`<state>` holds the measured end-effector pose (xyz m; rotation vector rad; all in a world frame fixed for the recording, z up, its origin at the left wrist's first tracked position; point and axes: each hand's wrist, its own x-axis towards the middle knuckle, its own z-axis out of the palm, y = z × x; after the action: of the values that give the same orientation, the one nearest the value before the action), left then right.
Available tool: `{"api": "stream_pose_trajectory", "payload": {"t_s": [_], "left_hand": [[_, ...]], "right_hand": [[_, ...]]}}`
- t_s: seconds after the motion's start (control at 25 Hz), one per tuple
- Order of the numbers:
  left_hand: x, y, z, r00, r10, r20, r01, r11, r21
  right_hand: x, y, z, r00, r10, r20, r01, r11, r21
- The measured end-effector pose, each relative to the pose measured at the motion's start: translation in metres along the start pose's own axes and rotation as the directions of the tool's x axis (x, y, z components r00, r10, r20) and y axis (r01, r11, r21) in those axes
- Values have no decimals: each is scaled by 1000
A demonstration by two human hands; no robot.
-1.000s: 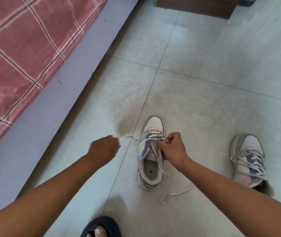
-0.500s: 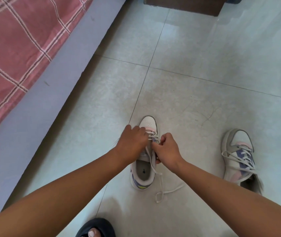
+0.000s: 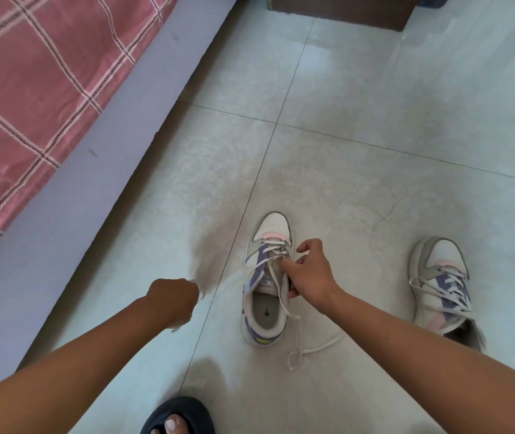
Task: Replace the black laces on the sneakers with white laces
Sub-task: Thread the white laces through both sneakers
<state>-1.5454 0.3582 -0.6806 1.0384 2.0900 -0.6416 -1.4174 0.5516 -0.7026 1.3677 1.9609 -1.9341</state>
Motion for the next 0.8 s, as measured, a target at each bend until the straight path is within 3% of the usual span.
{"api": "stream_pose_trajectory", "payload": {"t_s": [0.16,0.28,0.4,0.44,0.48,0.52,0.56,0.64,0.68,0.72,0.76,0.8], "left_hand": [[1,11,-11,990,122,-68,-132,978,-162],[2,16,-23,976,148,-159,-178,963,-202],[11,24,-35,940,121,-319,-200,953,-229],[16,28,-39,924,111,-365,-211,946,-246],[20,34,-42,913,101,-396,-223,934,-278],[24,40,-45,907,91,-411,-238,916,-322],[27,47,-46,905,83,-417,-254,892,-373],[33,59,-47,896,58,-439,-275,850,-449],[35,64,-48,887,44,-461,-279,846,-455],[37,68,-48,874,33,-485,-281,849,-448],[38,72,-48,862,24,-506,-280,855,-437],[39,74,-49,855,16,-518,-275,860,-429]], "right_hand": [[3,-9,-4,986,-152,67,165,934,-318],[11,-17,-8,951,-274,143,301,718,-628],[23,-23,-10,937,-268,224,343,577,-741],[27,-23,-10,939,-248,240,342,571,-746],[31,-21,-11,952,-204,227,306,629,-714],[32,-19,-12,972,-131,197,225,766,-602],[31,-16,-12,986,-27,162,90,915,-393],[27,-10,-9,982,132,131,-129,991,-32],[26,-8,-7,992,99,84,-96,995,-36],[26,-7,-6,1000,-5,17,8,987,-160],[25,-7,-6,987,-160,-16,144,925,-350],[24,-7,-7,949,-315,20,275,795,-540]]}}
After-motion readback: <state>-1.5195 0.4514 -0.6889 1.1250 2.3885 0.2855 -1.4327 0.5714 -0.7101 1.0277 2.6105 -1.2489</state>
